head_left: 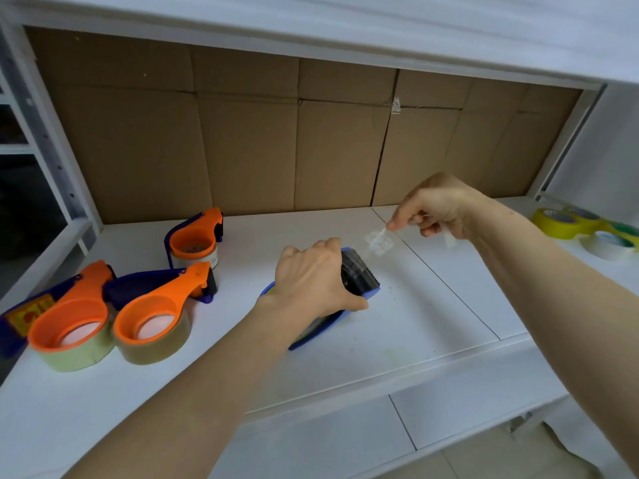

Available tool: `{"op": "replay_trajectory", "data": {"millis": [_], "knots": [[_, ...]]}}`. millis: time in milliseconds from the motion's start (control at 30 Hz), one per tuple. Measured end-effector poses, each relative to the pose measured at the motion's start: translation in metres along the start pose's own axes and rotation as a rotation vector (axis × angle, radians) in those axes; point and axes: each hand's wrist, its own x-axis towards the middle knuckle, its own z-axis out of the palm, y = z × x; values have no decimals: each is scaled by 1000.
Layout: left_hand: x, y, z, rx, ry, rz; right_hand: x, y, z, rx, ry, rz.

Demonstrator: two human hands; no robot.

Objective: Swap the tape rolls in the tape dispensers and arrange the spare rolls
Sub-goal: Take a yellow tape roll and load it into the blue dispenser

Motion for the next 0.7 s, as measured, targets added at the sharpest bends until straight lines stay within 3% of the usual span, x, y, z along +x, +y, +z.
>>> {"op": "replay_trajectory", "data": {"millis": [267, 500, 700], "knots": [[-11, -3, 9, -227, 35, -56, 14, 30, 1, 72, -43, 99], [-22, -18, 12, -414, 101, -34, 24, 56, 25, 256, -242, 163], [-36, -47, 12, -665, 143, -13, 16, 64, 89, 565, -555, 155]]}}
